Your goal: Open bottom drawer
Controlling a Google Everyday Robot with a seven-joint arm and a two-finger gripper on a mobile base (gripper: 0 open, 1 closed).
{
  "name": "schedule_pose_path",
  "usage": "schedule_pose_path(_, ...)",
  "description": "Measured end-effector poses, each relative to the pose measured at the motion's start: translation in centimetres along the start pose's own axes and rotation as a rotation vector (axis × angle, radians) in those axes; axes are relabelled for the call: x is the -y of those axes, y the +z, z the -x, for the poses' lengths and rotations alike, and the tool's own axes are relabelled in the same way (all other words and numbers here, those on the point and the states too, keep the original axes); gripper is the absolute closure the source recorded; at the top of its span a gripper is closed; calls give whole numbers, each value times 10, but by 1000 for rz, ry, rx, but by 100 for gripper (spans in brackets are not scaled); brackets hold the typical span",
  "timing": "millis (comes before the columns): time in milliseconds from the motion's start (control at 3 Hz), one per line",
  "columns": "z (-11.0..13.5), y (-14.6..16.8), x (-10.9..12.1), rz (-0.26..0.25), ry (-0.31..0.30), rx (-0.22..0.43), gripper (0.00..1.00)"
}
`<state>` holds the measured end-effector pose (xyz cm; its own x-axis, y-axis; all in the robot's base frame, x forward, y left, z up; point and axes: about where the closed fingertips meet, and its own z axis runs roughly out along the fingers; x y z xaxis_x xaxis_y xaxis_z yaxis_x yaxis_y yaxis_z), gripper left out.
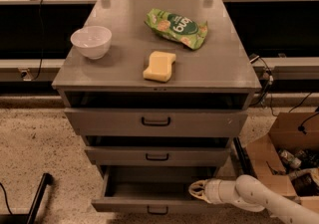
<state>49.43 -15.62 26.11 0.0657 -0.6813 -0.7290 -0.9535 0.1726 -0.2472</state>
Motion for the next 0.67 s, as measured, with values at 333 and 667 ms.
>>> schedule_pose_path(333,-17,1,22,-89,30,-54,100)
schedule_pose_path(667,-33,10,42,-95,53,-86,100)
